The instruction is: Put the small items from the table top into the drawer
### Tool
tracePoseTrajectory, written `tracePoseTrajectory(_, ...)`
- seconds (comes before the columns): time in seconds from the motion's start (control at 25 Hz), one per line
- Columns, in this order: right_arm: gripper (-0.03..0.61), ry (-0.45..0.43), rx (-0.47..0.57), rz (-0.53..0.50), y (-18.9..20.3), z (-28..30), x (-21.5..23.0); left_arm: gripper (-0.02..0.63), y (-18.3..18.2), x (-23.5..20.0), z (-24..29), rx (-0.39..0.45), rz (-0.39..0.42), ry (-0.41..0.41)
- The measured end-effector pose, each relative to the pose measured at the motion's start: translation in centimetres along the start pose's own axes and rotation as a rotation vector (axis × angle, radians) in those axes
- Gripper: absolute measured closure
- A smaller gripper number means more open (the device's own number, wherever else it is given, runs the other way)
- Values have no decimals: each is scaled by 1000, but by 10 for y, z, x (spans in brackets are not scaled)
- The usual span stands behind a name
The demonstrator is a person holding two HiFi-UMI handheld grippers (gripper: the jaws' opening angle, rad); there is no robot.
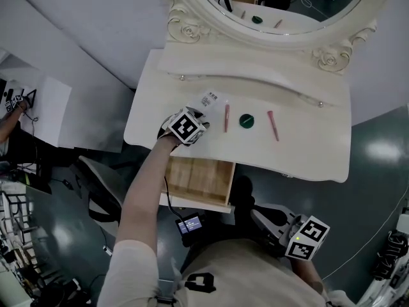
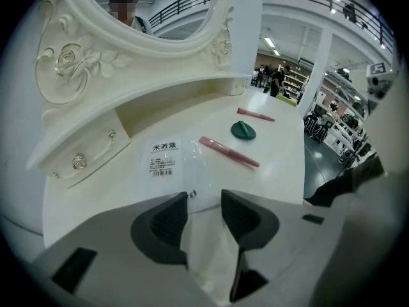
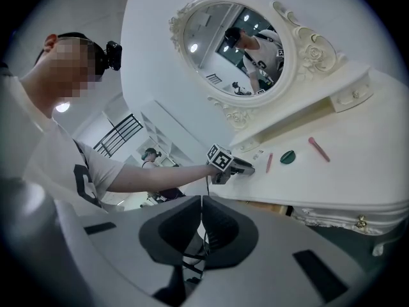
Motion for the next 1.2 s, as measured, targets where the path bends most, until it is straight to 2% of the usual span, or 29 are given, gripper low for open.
tracePoseTrajectory(0.28, 549, 13, -1, -10, 3, -2, -5, 462, 3, -3, -2, 35, -65, 21)
tracePoseTrajectory(0.48, 549, 19, 4, -13, 5, -3, -6, 509, 4, -2, -2, 45, -80, 14)
tracePoseTrajectory(0.88, 549, 25, 20, -19, 8, -9, -10, 537, 4, 6, 0, 41, -77, -27)
tracePoseTrajectory(1.2, 549, 33, 23, -19, 10, -11, -15, 549, 9, 7, -4, 74, -124, -33)
Point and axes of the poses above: the fingertips, and each gripper's own axes: z forward along the fingers, x to its right, y out of its underside, the point moved 10 cm from there along -z, backward along the fingers, and after that the axes turned 7 degrees about y, right-handed, at the moved point
